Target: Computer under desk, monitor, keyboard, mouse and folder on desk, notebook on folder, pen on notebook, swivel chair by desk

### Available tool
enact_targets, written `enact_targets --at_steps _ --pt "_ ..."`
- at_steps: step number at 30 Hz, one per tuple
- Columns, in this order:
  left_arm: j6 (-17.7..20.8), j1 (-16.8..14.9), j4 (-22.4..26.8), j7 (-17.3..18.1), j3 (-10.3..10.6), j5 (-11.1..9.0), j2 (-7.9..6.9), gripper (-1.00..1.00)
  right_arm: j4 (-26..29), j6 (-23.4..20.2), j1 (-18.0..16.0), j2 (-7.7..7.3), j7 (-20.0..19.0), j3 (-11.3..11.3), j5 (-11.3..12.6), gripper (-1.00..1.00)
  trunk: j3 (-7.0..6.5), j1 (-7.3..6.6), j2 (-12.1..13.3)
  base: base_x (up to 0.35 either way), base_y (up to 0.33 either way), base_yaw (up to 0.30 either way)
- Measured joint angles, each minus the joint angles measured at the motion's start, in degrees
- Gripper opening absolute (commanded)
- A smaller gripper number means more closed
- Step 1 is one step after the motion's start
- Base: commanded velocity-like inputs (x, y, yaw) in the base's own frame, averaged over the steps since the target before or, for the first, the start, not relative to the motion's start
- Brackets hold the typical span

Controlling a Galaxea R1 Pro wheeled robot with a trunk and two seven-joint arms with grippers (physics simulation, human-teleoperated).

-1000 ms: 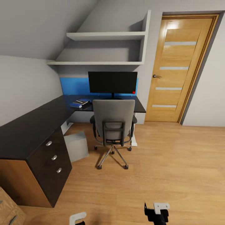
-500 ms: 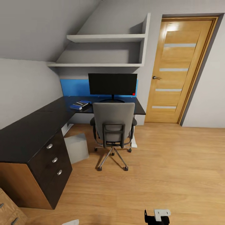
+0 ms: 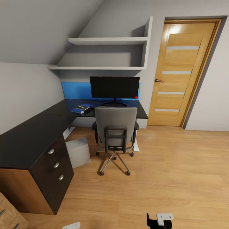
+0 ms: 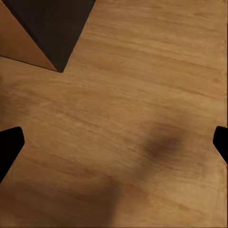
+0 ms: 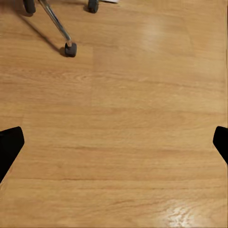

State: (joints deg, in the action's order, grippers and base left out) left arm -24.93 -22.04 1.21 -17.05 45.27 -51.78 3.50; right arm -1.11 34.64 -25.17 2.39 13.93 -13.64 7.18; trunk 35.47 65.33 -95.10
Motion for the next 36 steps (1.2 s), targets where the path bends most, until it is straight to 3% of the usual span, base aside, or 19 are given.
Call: enact_targets --at_steps 6,8,10,13,22,30,36 --pt "-10.2 3.1 0.0 0.1 0.0 -0.3 0.5 1.0 0.0 7.7 1.3 -0.15 0.1 0.1 0.1 1.0 -1.07 -1.32 2.4 0.0 0.0 0.0" --pt "-11.5 4.4 0.0 0.0 0.0 -0.3 0.5 1.0 0.0 10.3 2.1 -0.21 0.1 0.1 0.1 1.0 -1.43 -1.76 3.2 0.0 0.0 0.0" --pt "-13.6 7.6 0.0 -0.1 -0.1 -0.4 0.34 1.0 0.0 16.6 4.3 -0.41 0.2 0.3 0.1 1.0 -1.78 -2.2 4.0 0.0 0.0 0.0" --pt "-16.9 11.5 0.0 -0.2 -0.2 -0.5 0.09 1.0 0.1 21.8 7.8 -0.87 0.4 0.4 0.2 1.0 -2.31 -2.86 5.2 0.0 0.0 0.0" --pt "-27.6 19.4 0.0 0.0 0.0 -0.4 -0.44 1.0 0.0 22.9 10.5 -1.61 0.4 0.2 0.1 1.0 -3.95 -4.83 8.8 0.0 0.0 0.0" --pt "-30.8 20.8 0.0 0.1 0.4 -0.1 -0.43 1.0 0.0 22.8 10.7 -1.42 0.4 0.2 0.1 1.0 -5.39 -6.59 12.0 0.0 0.0 0.0" --pt "-30.8 20.9 0.0 0.1 0.3 -0.2 -0.5 1.0 0.0 22.8 10.7 -1.51 0.3 0.2 0.1 1.0 -5.39 -6.6 12.1 0.0 0.0 0.0"
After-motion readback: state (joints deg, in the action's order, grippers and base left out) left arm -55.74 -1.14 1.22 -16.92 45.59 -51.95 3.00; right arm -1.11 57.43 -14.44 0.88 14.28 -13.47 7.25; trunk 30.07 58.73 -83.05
